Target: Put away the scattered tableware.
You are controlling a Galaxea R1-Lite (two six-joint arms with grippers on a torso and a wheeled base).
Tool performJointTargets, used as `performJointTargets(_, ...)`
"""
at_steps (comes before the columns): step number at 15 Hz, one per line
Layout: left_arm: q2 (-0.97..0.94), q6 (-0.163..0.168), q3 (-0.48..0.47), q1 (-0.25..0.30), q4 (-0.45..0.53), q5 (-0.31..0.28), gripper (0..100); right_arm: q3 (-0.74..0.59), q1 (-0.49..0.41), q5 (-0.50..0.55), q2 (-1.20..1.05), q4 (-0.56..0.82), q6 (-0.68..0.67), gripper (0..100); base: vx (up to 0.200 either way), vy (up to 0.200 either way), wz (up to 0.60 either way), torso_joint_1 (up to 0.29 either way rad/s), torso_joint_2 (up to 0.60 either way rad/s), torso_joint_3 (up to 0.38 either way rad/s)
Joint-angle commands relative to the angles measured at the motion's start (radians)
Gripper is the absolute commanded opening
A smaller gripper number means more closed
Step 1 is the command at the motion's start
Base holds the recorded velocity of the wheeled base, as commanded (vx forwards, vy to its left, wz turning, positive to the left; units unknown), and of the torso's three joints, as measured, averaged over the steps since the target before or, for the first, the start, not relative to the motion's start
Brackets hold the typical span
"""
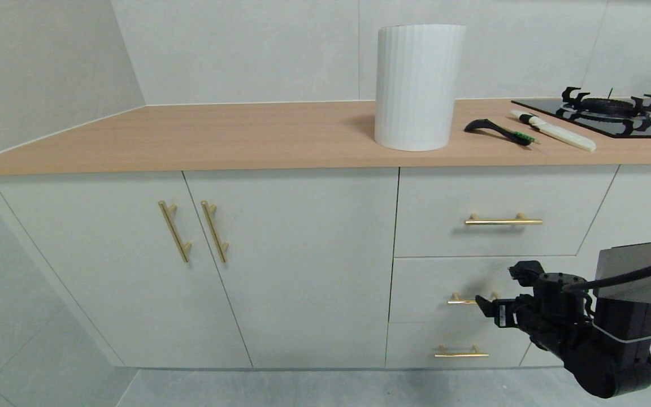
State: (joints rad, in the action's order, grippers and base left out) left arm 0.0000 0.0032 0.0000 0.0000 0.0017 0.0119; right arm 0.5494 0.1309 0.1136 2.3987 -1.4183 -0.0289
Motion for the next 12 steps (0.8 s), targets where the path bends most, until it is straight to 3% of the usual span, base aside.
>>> performJointTargets(1,0.002,0.0,0.0,0.0,0.0,0.0,100,0.009,0.001,0.003,0.046,-0.002,0.0,100,0.0,0.0,0.0,0.0,0.0,0.0)
performJointTargets(12,0.002,0.0,0.0,0.0,0.0,0.0,100,0.13,0.001,0.063,0.131,-0.044,-0.054,100,0.0,0.0,0.0,0.0,0.0,0.0)
